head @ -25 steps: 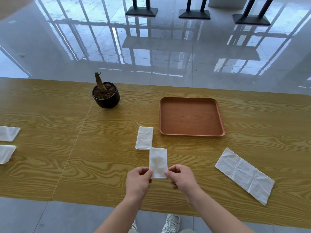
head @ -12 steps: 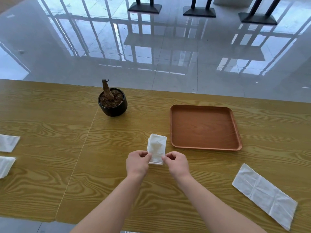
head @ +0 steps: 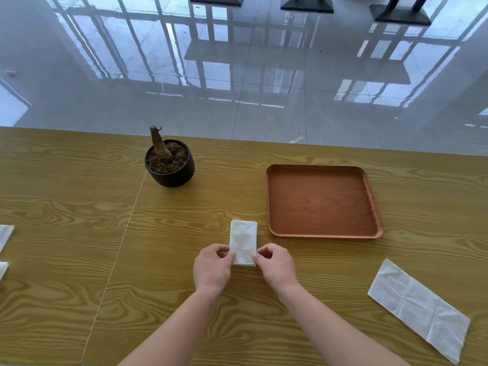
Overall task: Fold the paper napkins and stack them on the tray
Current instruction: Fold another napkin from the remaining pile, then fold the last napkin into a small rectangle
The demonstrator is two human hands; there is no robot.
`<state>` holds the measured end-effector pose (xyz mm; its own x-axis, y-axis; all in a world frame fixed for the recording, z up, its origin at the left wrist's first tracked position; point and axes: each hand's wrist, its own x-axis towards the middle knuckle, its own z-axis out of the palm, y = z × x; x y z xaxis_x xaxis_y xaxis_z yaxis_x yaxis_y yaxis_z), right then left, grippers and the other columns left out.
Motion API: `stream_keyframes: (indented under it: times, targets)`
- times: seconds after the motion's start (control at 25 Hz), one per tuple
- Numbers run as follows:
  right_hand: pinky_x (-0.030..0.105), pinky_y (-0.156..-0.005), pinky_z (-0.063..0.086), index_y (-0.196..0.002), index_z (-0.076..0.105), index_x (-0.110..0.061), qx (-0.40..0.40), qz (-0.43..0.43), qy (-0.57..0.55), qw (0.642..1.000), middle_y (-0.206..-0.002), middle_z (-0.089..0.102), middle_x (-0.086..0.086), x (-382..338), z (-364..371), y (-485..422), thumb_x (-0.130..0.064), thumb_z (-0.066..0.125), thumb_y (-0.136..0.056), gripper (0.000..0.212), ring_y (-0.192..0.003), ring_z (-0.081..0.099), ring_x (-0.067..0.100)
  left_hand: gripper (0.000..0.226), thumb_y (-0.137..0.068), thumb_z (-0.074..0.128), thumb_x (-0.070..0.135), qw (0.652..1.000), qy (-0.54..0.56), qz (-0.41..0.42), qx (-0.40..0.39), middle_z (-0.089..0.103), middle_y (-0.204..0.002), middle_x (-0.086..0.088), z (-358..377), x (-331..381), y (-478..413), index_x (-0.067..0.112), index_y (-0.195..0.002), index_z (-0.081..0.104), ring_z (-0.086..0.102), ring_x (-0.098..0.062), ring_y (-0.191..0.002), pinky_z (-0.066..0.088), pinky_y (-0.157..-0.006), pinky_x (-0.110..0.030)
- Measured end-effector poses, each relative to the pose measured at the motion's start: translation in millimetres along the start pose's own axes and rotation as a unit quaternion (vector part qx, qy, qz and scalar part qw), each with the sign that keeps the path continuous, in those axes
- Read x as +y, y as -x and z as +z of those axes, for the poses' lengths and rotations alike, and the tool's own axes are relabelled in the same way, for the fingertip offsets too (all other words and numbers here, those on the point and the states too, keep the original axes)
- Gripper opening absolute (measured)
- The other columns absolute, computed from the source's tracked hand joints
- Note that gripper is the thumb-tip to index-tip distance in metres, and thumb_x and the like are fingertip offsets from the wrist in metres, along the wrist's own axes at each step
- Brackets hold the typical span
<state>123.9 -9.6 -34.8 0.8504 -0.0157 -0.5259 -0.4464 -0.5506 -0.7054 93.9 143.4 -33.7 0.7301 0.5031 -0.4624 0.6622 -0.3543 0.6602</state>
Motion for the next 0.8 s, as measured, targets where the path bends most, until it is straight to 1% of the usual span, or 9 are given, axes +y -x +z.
stream_keyframes:
  times: [0.12,0.2,0.32,0.44,0.56,0.64,0.72,0.8]
  targets:
    - [0.024,-0.063,0.048,-0.076,0.067,-0.025,0.0,-0.015,0.03,0.999,-0.074,0.069,-0.009,2,-1,0,-0.033,0.071,-0.085,0.012,-0.072,0.062,0.006,0.014,-0.081,0.075,0.033,1.0,-0.011,0.002,-0.003,0.07,-0.076,0.014,1,-1,-1,0.026,-0.093,0.074,0.064,-0.002,-0.073,0.048,-0.064,-0.024]
    - [0.021,-0.061,0.044,-0.077,0.066,-0.027,0.003,-0.02,0.047,0.999,-0.075,0.068,-0.011,1,0,1,-0.034,0.07,-0.085,0.011,-0.071,0.061,0.003,0.015,-0.081,0.074,0.034,1.0,-0.018,0.003,-0.002,0.069,-0.076,0.014,1,-1,-1,0.027,-0.094,0.073,0.063,0.0,-0.072,0.047,-0.062,-0.023]
    - [0.019,-0.062,0.043,-0.081,0.064,-0.028,0.003,-0.019,0.059,0.998,-0.077,0.067,-0.013,2,0,1,-0.035,0.071,-0.082,0.01,-0.073,0.06,0.001,0.017,-0.08,0.075,0.034,1.0,-0.024,0.005,0.001,0.067,-0.075,0.014,2,-2,-1,0.027,-0.095,0.073,0.062,0.0,-0.071,0.045,-0.06,-0.023]
    - [0.024,-0.068,0.049,-0.084,0.064,-0.028,0.003,-0.019,0.058,0.998,-0.079,0.066,-0.012,3,-1,0,-0.035,0.072,-0.081,0.012,-0.076,0.061,0.003,0.018,-0.08,0.075,0.033,1.0,-0.023,0.004,0.005,0.067,-0.075,0.014,3,-3,-1,0.027,-0.097,0.072,0.062,0.0,-0.069,0.044,-0.058,-0.023]
    - [0.031,-0.074,0.054,-0.085,0.063,-0.027,-0.002,-0.019,0.043,0.999,-0.081,0.067,-0.01,3,-3,-1,-0.035,0.073,-0.081,0.013,-0.077,0.062,0.006,0.021,-0.082,0.074,0.033,0.999,-0.03,0.018,0.008,0.069,-0.084,0.01,2,0,0,0.025,-0.1,0.069,0.061,-0.002,-0.073,0.047,-0.064,-0.026]
    - [0.038,-0.075,0.057,-0.086,0.063,-0.026,-0.015,-0.016,0.017,1.0,-0.083,0.068,-0.008,2,-5,0,-0.034,0.072,-0.083,0.013,-0.079,0.065,0.012,0.026,-0.084,0.071,0.032,0.996,-0.066,0.058,0.018,0.065,-0.091,0.007,0,3,1,0.024,-0.108,0.067,0.06,-0.008,-0.078,0.046,-0.067,-0.029]
    - [0.045,-0.077,0.058,-0.088,0.064,-0.024,-0.026,-0.014,-0.011,1.0,-0.084,0.07,-0.003,3,-9,2,-0.033,0.071,-0.084,0.012,-0.081,0.067,0.02,0.031,-0.086,0.068,0.033,0.987,-0.115,0.109,0.033,0.059,-0.1,0.005,0,6,7,0.024,-0.116,0.065,0.058,-0.011,-0.084,0.044,-0.066,-0.029]
    - [0.047,-0.078,0.058,-0.089,0.065,-0.023,-0.026,-0.015,-0.023,0.999,-0.084,0.07,-0.002,5,-16,5,-0.032,0.07,-0.085,0.011,-0.081,0.067,0.021,0.034,-0.088,0.066,0.033,0.974,-0.158,0.157,0.044,0.057,-0.107,0.004,-1,9,13,0.024,-0.12,0.063,0.058,-0.015,-0.093,0.046,-0.067,-0.03]
